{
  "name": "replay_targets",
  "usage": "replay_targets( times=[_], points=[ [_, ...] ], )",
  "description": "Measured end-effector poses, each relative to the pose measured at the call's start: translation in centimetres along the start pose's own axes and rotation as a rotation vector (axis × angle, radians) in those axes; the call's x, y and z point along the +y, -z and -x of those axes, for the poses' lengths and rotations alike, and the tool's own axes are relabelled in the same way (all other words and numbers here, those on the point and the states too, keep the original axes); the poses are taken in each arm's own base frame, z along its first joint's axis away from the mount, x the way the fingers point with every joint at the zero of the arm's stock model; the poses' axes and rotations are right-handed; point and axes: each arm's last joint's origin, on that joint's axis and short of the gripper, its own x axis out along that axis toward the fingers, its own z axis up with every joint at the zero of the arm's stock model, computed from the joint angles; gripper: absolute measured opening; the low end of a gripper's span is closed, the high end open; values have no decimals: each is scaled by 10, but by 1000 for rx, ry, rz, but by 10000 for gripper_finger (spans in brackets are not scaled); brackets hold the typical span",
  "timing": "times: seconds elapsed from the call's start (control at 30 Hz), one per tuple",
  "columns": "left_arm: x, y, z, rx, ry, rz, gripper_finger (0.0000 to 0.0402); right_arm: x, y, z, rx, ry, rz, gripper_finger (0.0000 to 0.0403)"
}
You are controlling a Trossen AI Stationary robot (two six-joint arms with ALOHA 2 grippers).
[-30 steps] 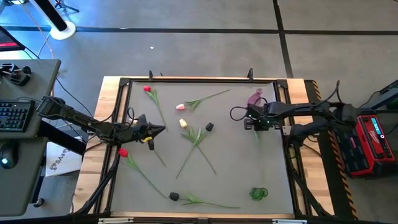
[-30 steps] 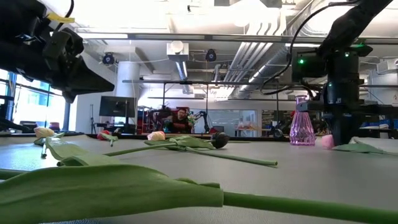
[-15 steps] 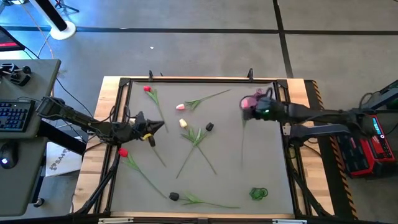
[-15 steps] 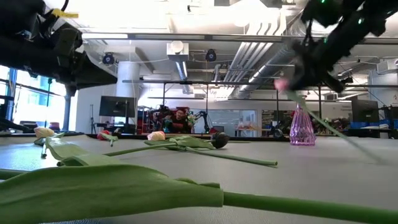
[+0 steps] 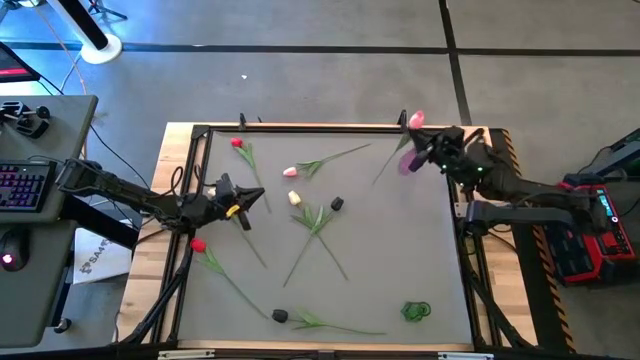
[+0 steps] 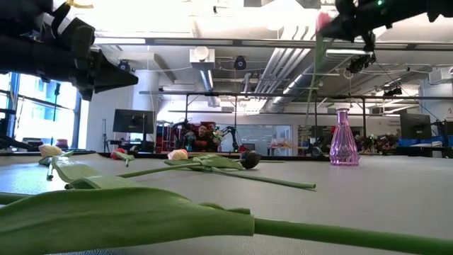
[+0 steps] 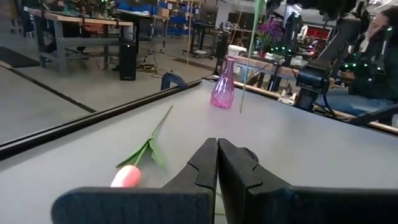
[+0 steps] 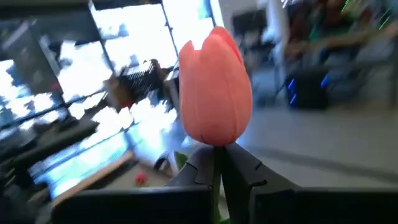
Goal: Sort flowers into vase by color
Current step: Put the right pink tulip into the violet vase
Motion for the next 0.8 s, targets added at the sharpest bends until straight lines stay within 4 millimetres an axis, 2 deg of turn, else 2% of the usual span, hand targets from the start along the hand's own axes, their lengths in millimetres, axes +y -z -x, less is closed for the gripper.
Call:
replay_targets(
  times=[0.3, 0.5, 0.67, 0.8],
  points=[
    [3, 0, -2, 1, -23, -30, 0, -2, -57, 6, -153, 161, 172, 2],
    [6, 0, -3, 5, -46, -51, 0, -3, -101, 16, -208, 220, 213, 2],
    [7, 1, -4, 16, -57, -58, 0, -6, -120, 23, -171, 245, 235, 2],
    [7, 2, -4, 18, -57, -60, 0, -8, -124, 25, -148, 262, 224, 2]
  ],
)
